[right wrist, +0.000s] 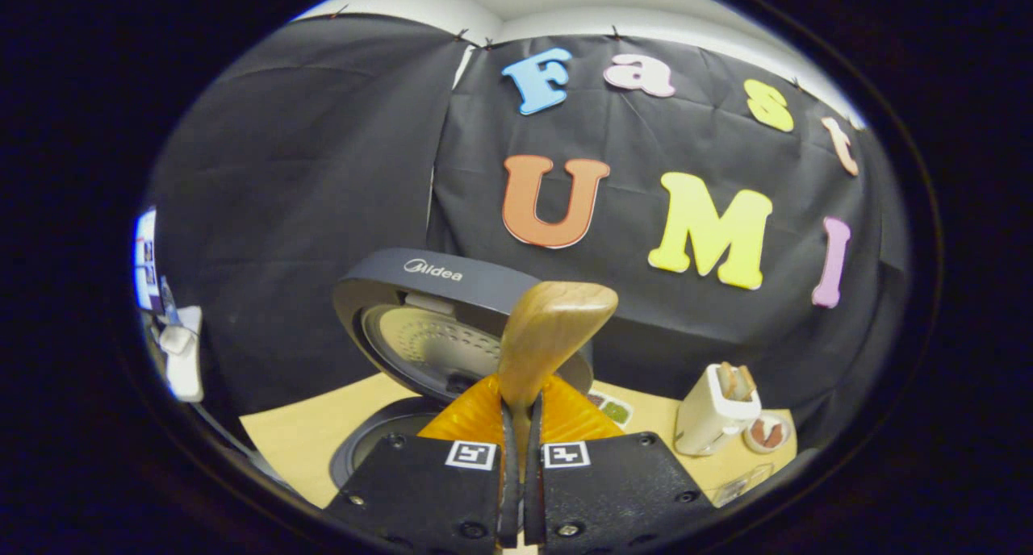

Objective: Close the left gripper, press the button to open the rice cooker; take a wooden spoon from the chopstick holder with the right hand, scoop a spoonful of rice and pour it into the rice cooker, then put the wooden spoon back into the chopstick holder.

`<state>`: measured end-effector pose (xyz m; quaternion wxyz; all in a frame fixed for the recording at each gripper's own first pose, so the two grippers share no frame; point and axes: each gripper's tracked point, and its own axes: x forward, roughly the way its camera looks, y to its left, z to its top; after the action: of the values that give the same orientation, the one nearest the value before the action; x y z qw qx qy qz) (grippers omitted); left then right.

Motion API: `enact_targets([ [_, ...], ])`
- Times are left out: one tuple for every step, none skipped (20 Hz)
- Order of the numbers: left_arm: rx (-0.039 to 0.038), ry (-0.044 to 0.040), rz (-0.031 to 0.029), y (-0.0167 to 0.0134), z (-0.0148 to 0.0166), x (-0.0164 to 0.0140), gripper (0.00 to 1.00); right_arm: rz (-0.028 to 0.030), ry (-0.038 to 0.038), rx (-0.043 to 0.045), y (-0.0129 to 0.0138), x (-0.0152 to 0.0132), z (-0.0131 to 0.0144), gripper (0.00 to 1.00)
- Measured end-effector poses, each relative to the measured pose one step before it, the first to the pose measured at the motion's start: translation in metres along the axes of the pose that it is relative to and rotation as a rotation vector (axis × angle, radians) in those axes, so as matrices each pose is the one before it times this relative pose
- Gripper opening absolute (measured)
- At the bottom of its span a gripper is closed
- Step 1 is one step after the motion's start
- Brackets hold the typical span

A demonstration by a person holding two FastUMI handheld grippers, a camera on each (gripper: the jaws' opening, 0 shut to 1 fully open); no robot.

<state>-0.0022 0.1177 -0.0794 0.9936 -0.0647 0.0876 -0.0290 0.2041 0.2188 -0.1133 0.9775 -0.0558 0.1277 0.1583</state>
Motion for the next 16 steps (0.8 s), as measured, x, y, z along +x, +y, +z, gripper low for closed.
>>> enact_targets([
  [0.00876, 0.00017, -0.00165, -0.00487, 0.00025, -0.00033, 0.95, 0.02219, 0.00766, 0.05979, -0.00039, -0.00483, 0.00045, 0.08],
  [0.01346, 0.00348, -0.00153, -0.00605, 0.00116, 0.00138, 0.95, 0.02597, 0.00901, 0.06461, 0.00052, -0.00522, -0.00009, 0.08],
  [0.01725, 0.00469, 0.00106, -0.00639, 0.00134, 0.00046, 0.95, 0.02302, 0.01209, 0.06583, -0.00102, -0.00719, -0.00033, 0.08],
  [0.01874, 0.00108, 0.00219, -0.00687, 0.00219, 0.00024, 0.95, 0.01748, 0.00897, 0.0745, -0.00735, -0.00592, 0.00121, 0.08],
  [0.01656, -0.00122, 0.00399, -0.00729, 0.00402, -0.00013, 0.95, 0.01451, 0.00745, 0.06544, -0.00541, -0.00826, 0.00419, 0.08],
  [0.01218, -0.00002, 0.00536, -0.00743, 0.00298, 0.00011, 0.95, 0.01491, 0.00696, 0.06579, -0.00761, -0.00887, 0.00542, 0.08],
  [0.0063, -0.00058, 0.00345, -0.01028, 0.00326, 0.0014, 0.95, 0.0197, 0.00935, 0.06257, -0.00772, -0.01025, 0.00474, 0.08],
  [-0.00003, 0.00324, 0.00049, -0.01062, 0.00232, 0.00081, 0.95, 0.02187, 0.01157, 0.0631, -0.00874, -0.0099, 0.00623, 0.07],
  [-0.0021, 0.00369, 0.0023, -0.01093, 0.00125, 0.00027, 0.95, 0.02241, 0.01119, 0.0593, -0.00799, -0.01232, 0.00725, 0.08],
  [-0.00184, 0.00302, 0.00585, -0.00852, 0.00089, -0.00094, 0.95, 0.01727, 0.00667, 0.05405, -0.01003, -0.01343, 0.00796, 0.08],
  [-0.00239, 0.00301, 0.00475, -0.00984, 0.00042, 0.00036, 0.95, 0.01213, -0.00245, 0.04824, -0.0098, -0.01414, 0.01335, 0.08],
  [-0.0025, 0.00029, 0.00734, -0.00963, 0.00212, -0.0005, 0.95, 0.00598, -0.00988, 0.03666, -0.01037, -0.01541, 0.01292, 0.08],
  [-0.00213, -0.00099, 0.00549, -0.00754, 0.00147, 0.00049, 0.95, -0.00139, -0.01979, 0.02459, -0.01279, -0.01777, 0.01076, 0.08],
  [-0.00409, -0.00562, 0.00687, -0.00954, 0.00441, 0.00148, 0.95, -0.00959, -0.02135, 0.01144, -0.0154, -0.01577, 0.01445, 0.08],
  [-0.00266, -0.00542, 0.00477, -0.00709, 0.00364, 0.00233, 0.95, -0.01686, -0.02275, 0.00146, -0.01685, -0.01431, 0.0141, 0.07],
  [0.0012, -0.00937, 0.00887, -0.00502, 0.00441, 0.0015, 0.95, -0.02311, -0.02154, -0.00421, -0.02039, -0.01321, 0.01554, 0.08],
])
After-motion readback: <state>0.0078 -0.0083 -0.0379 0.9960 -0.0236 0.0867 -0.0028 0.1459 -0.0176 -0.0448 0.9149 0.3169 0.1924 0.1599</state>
